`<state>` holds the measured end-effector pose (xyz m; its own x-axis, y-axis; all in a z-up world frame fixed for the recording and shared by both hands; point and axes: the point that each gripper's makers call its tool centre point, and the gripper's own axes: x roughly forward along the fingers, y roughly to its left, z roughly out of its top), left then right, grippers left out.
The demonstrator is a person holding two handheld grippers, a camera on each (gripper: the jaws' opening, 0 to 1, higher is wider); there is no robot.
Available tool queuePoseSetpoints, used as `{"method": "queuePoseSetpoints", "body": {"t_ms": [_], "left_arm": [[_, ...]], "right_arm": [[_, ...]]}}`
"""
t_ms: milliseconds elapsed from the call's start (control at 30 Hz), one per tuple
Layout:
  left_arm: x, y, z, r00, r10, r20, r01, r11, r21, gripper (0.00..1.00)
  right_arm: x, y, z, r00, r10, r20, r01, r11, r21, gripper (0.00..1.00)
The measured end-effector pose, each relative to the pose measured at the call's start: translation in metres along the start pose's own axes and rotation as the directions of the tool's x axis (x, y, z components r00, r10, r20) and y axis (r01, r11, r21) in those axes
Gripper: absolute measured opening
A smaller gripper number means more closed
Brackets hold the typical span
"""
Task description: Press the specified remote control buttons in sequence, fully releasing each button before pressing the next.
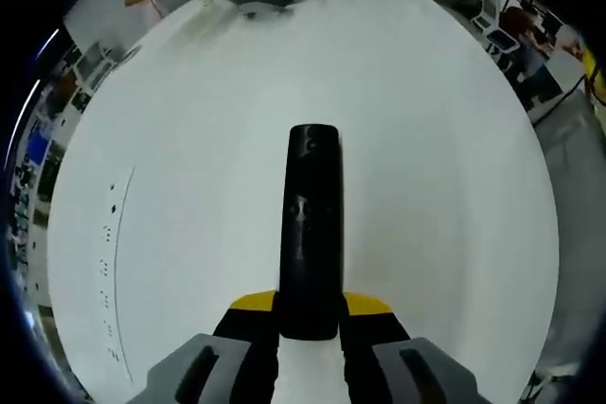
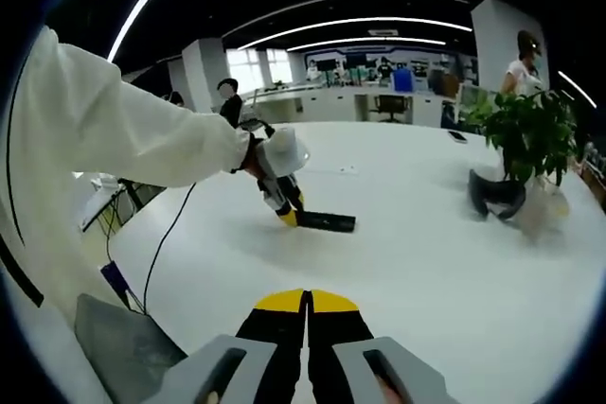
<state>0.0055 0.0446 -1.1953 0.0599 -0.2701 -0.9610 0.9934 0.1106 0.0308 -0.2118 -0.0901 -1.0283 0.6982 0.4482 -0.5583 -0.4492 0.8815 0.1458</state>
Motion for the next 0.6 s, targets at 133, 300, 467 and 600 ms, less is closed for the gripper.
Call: {"method": "queuePoseSetpoints", "body": {"t_ms": [133,300,467,600], "left_arm": [[0.0,-0.008,-0.001,1.0,-0.002,0.003,0.002,1.0,-0.008,0.24],[0.0,-0.021,-0.002,1.0,0.005,-0.003,-0.005,1.0,-0.022,0.24],[-0.001,-0.038,-0.003,1.0,0.004,-0.002,-0.004,1.0,-0.015,0.24],[-0.001,-0.05,-0.004,1.0,0.004,0.0,-0.004,1.0,-0.012,0.24]], "right_arm": [[-0.001,0.001,0.003,1.0,0.005,0.008,-0.005,1.0,0.015,0.0],[-0.003,0.002,0.002,1.0,0.004,-0.003,-0.004,1.0,0.011,0.0],[-0.007,0.004,0.009,1.0,0.006,0.006,-0.006,1.0,-0.002,0.0],[-0.008,0.002,0.008,1.0,-0.007,-0.008,0.007,1.0,-0.009,0.0]]}}
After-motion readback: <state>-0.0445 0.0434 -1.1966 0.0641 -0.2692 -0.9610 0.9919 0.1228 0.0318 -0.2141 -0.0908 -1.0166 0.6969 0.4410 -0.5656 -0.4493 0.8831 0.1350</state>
